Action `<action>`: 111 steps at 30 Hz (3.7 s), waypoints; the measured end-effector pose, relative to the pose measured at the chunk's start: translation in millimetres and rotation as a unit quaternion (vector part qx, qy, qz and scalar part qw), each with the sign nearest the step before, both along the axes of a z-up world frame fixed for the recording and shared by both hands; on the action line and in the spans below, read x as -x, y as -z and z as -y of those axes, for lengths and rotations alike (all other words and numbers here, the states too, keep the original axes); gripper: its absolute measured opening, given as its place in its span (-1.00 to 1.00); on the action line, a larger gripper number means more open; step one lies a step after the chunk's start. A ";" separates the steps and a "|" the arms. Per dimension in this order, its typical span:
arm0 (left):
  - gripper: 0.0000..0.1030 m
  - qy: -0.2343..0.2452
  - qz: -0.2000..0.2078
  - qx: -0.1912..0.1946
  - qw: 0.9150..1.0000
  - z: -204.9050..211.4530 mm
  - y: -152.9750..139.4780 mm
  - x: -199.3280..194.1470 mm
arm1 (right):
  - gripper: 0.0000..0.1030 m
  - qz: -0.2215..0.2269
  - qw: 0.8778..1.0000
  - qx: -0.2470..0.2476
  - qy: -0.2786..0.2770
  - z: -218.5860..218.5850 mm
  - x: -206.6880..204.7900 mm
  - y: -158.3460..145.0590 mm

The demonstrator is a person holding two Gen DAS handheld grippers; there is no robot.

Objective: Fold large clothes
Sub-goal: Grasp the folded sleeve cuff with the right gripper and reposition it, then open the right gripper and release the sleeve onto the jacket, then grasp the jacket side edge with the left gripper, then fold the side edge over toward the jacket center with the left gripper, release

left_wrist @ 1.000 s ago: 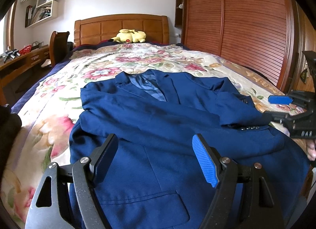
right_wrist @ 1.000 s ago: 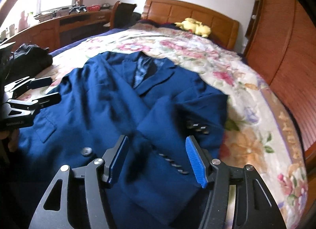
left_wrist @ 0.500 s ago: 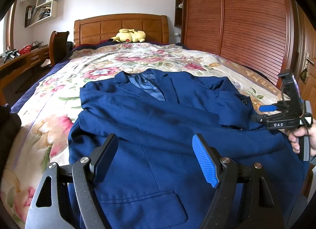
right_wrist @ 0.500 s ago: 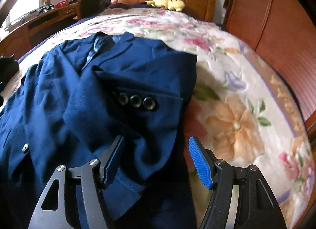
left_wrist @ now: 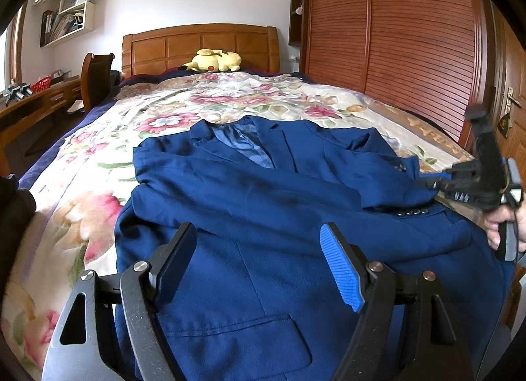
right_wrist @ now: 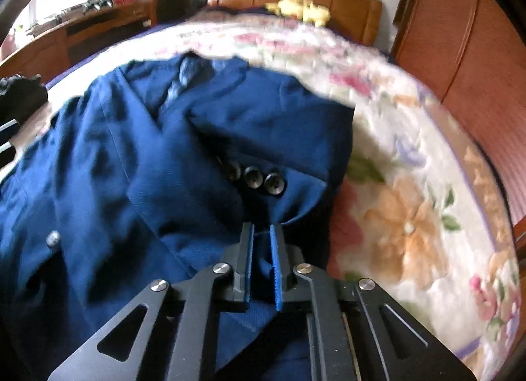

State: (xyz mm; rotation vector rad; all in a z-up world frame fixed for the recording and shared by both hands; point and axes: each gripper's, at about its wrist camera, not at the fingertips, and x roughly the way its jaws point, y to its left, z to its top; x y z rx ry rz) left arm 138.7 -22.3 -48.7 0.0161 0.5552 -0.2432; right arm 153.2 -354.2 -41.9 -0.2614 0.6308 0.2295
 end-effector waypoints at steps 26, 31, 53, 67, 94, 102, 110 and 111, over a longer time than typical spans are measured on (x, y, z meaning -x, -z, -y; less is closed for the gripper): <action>0.52 -0.027 0.011 -0.001 1.000 -39.5 -8.7 18.2 | -0.90 0.080 0.988 -0.007 -0.134 -94.9 49.8 -47.0; 0.52 -0.027 0.012 -0.001 1.000 -41.7 -9.4 19.2 | -0.90 0.050 0.988 -0.007 -0.143 -103.6 49.2 -39.3; 0.52 -0.013 0.010 -0.010 1.000 -23.5 -7.1 16.3 | 0.29 0.062 0.996 -0.009 -0.065 -57.9 73.3 -42.8; 0.52 0.028 0.001 -0.011 1.000 12.7 -3.9 20.7 | 0.29 -0.019 0.998 0.015 0.064 20.8 30.3 23.0; -0.05 0.122 -0.073 -0.026 0.990 107.9 13.7 7.0 | 0.66 -0.024 0.994 -0.075 0.070 43.1 24.9 41.4; -0.89 0.112 -0.053 -0.005 0.992 87.0 -12.1 8.9 | 0.66 -0.024 0.993 -0.093 0.066 49.2 28.1 41.6; -0.90 0.034 -0.015 -0.037 0.999 13.9 -63.2 10.8 | 0.66 -0.024 0.993 -0.095 0.066 49.8 28.4 42.6; -0.90 0.027 -0.014 -0.039 0.999 6.8 -66.7 9.3 | 0.66 -0.023 0.993 -0.095 0.066 49.4 28.6 42.5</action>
